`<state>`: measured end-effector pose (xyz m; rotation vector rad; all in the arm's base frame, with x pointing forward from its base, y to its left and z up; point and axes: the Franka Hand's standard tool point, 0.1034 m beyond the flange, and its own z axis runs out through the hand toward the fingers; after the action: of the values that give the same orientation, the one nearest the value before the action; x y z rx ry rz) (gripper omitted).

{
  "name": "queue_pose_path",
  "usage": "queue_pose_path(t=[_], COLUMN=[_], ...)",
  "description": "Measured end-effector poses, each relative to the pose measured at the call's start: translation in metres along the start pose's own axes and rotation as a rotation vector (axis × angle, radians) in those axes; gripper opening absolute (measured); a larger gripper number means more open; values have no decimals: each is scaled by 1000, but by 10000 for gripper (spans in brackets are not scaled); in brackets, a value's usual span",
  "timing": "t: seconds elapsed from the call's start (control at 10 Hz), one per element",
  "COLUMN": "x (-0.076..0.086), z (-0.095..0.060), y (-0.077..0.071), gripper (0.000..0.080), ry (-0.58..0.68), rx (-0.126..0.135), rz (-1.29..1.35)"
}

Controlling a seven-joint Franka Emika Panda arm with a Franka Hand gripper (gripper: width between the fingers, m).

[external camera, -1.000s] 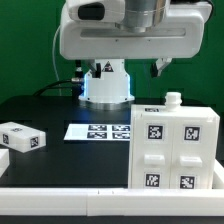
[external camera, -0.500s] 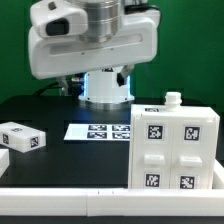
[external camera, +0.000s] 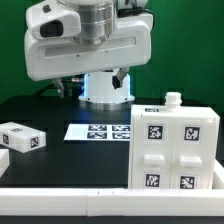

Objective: Assemble cabinet

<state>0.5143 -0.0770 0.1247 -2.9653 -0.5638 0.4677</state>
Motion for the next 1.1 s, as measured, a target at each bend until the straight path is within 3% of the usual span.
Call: queue_pose_path(t=[0.2,0.3,0.4,0.5,0.8,0.9,1.0,1.1], x=[-38,-47,-49,-49,-51,-64,-89,-104], z=[30,42,47,47,50,61,79,90], y=[22,33,37,34,36,49,61,68], gripper=[797,797,797,797,797,797,797,797], ry=[82,122,142,133,131,159,161,162], rx=[-51,-94,-120,-109,-111,-153,-163,-178], rz=[-112,-155,-151,-151,-159,-247,-264,-273])
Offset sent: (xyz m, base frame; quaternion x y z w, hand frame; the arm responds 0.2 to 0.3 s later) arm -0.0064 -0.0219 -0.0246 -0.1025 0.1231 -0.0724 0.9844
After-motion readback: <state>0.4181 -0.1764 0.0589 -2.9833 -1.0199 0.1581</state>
